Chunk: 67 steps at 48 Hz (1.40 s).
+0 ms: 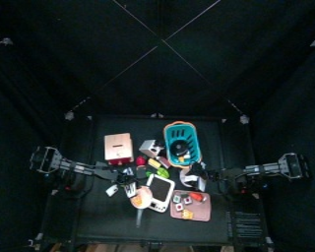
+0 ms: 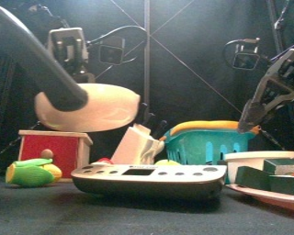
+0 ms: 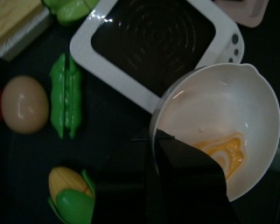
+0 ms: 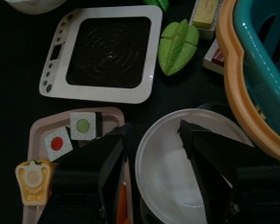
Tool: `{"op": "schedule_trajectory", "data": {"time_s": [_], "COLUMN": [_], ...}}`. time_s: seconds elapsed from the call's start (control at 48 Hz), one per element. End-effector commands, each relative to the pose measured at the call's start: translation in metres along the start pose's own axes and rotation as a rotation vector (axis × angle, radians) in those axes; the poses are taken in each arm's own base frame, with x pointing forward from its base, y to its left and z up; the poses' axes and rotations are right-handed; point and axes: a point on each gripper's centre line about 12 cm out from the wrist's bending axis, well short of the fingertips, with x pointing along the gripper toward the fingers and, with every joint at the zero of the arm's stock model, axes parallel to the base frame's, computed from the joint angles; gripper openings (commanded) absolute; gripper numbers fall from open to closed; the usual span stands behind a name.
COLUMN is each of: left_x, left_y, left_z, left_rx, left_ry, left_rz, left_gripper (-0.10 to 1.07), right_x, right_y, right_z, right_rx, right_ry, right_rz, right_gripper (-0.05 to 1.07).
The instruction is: Place pan on stove
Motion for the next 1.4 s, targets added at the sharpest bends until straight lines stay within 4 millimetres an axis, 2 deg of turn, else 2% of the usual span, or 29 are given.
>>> {"op": "schedule_trajectory", "data": {"time_s": [0.0,0.312,0.458,0.667,1.042,1.375], "left_x": [0.005,0.036,0.039,0.047,0.058,0.059], "left_y": [0.001,0.002,0.003,0.008,0.018,0.027], "left_z": [0.025,0.056,0.070,0.079,0.077,0.076], "left_rx": [-0.024,-0.075,-0.107,-0.181,-0.202,-0.073], "left_ry": [-0.035,-0.033,-0.046,-0.037,0.004,0.017], "left_rz": [0.005,0.012,0.009,-0.001,0.025,0.099], "left_gripper": [0.45,0.45,0.44,0.44,0.44,0.45], "right_x": [-0.001,-0.001,-0.001,-0.001,-0.001,-0.001], "right_y": [0.001,0.001,0.001,0.001,0.001,0.001], "right_z": [0.009,0.008,0.008,0.008,0.008,0.008], "right_rx": [0.002,0.003,0.006,0.005,0.005,0.005], "right_ry": [-0.026,-0.023,-0.024,-0.023,-0.023,-0.024], "right_rz": [0.004,0.003,0.004,0.003,0.003,0.004], "right_gripper": [0.84,0.84,0.84,0.84,0.84,0.84]}}
